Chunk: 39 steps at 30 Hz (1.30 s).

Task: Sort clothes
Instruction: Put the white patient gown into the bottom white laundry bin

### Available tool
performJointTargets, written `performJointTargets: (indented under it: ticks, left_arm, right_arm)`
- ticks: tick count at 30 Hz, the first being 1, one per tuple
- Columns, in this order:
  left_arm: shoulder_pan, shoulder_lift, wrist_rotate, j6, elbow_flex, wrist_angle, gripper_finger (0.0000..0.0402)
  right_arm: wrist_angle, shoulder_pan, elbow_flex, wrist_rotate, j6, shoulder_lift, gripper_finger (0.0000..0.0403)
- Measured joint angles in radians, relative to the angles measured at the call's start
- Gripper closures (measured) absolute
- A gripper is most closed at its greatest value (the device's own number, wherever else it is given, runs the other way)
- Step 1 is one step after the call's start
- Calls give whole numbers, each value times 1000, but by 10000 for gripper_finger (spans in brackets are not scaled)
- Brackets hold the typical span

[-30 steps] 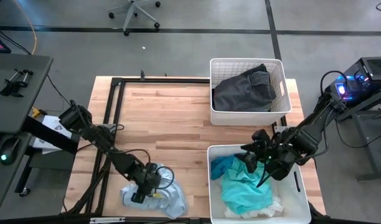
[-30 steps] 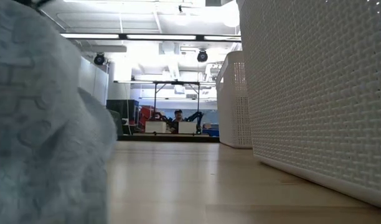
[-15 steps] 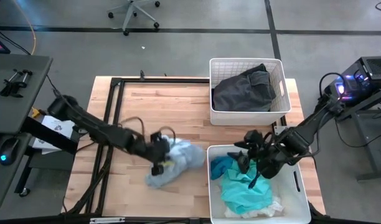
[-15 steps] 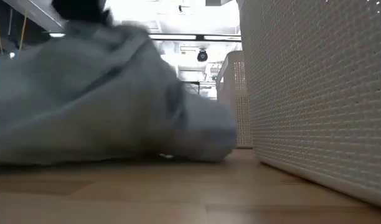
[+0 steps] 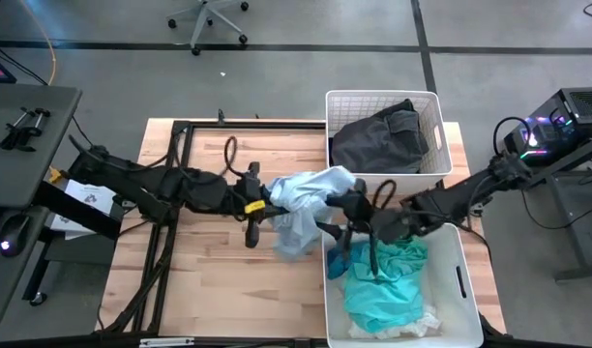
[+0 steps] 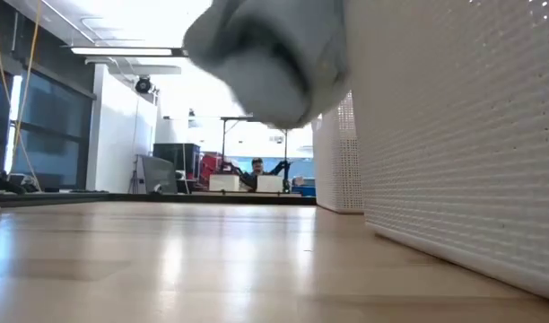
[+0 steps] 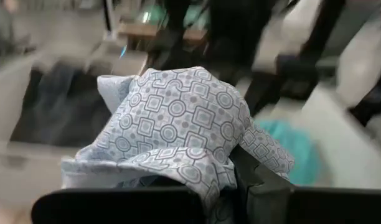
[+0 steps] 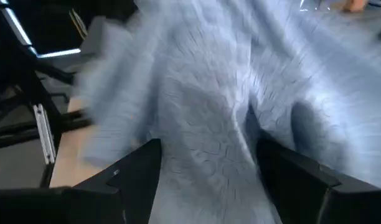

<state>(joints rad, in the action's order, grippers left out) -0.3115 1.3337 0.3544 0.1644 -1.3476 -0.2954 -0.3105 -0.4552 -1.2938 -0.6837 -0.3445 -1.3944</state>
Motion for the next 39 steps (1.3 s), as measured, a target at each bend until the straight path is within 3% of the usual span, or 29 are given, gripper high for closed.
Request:
performJointTargets:
  ticks: [5,8,12,17,19,24,31,36,39]
  left_arm:
    - [0,20,-95,-28,-40,131,387]
    - [0,18,-127,-28,-43,193,387]
    - [-1,18,-135,-28,-44,217,384]
    - [-1,28,-136,-37,-46,220,383]
    - [-1,30,-138,-37,-46,214,381]
    - [-3,14,-117,-29,-46,188,359]
    - [-3,-18,-107,-10,-48,157,285]
    - [-3,-44,-76,-10,-46,113,247]
    - [-3,-49,-72,-7,-46,80,240]
  right_arm:
    - [145,78,0,192,65,-24,156]
    - [219,103,0,272,97,-40,184]
    - [333,117,0,325,125,-69,254]
    - [471,122,0,390,127,-98,374]
    - [479,120,0,396,137,-99,392]
    - [464,76,-23,306,170,-72,391]
    - [394,-16,-125,156,315,5,399]
    - [178,-140,-297,0,416,52,399]
    - [-65,-230,-442,-46,370,65,400]
